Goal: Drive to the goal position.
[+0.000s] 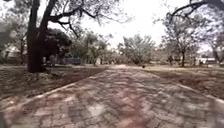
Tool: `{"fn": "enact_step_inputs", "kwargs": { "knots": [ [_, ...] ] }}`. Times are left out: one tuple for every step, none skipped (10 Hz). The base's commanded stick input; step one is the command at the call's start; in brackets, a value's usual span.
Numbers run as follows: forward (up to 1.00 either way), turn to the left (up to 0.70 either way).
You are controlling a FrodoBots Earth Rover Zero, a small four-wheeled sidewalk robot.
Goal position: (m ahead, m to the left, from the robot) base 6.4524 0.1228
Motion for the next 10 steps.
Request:
{"fn": "enact_step_inputs", "kwargs": {
  "knots": [
    [0.7,-0.06],
    [0.7,-0.17],
    [0.7,-0.18],
    [0.7,-0.07],
    [0.7,0.0],
    [0.7,0.0],
    [0.7,0.0],
    [0.7,0.0],
    [0.7,0.0],
    [0.7,0.0]
  ]
}}
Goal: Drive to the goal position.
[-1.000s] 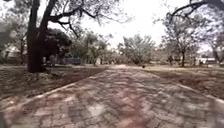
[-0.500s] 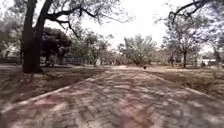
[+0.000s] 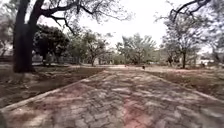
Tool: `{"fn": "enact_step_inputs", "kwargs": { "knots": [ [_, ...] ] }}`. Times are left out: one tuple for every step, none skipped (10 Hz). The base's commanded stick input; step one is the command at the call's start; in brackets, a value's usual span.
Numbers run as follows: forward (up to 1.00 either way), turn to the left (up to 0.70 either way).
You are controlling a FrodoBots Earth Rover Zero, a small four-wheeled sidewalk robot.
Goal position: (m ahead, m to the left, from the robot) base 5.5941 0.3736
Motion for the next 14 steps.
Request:
{"fn": "enact_step_inputs", "kwargs": {
  "knots": [
    [0.7,0.0],
    [0.7,0.0],
    [0.7,0.0],
    [0.7,0.0],
    [0.7,0.0],
    [0.7,0.0],
    [0.7,0.0],
    [0.7,0.0],
    [0.7,0.0],
    [0.7,0.0],
    [0.7,0.0],
    [0.7,0.0],
    [0.7,0.0],
    [0.7,0.0]
  ]
}}
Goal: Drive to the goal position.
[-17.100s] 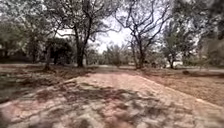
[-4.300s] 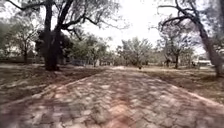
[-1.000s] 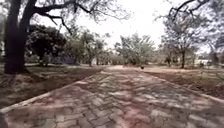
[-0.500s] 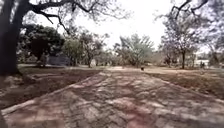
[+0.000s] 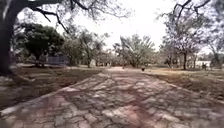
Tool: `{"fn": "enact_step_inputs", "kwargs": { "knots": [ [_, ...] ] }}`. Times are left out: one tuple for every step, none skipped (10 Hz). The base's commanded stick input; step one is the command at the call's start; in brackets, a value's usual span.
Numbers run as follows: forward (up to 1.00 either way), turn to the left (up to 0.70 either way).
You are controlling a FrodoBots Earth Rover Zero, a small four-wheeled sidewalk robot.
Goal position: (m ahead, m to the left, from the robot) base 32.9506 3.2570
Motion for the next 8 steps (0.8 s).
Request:
{"fn": "enact_step_inputs", "kwargs": {
  "knots": [
    [0.7,0.0],
    [0.7,0.0],
    [0.7,0.0],
    [0.7,0.0],
    [0.7,0.0],
    [0.7,0.0],
    [0.7,0.0],
    [0.7,0.0]
  ]
}}
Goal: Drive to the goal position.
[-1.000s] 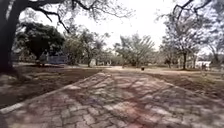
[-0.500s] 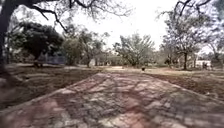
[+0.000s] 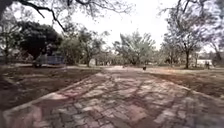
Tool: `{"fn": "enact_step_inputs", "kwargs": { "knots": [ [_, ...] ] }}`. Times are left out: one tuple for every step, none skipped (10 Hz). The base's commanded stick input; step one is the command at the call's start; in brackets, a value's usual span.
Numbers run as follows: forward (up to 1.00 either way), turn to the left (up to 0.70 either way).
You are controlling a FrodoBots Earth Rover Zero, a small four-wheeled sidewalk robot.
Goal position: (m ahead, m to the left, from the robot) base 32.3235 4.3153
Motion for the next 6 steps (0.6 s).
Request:
{"fn": "enact_step_inputs", "kwargs": {
  "knots": [
    [0.7,0.0],
    [0.7,0.0],
    [0.7,0.0],
    [0.7,0.0],
    [0.7,0.0],
    [0.7,0.0]
  ]
}}
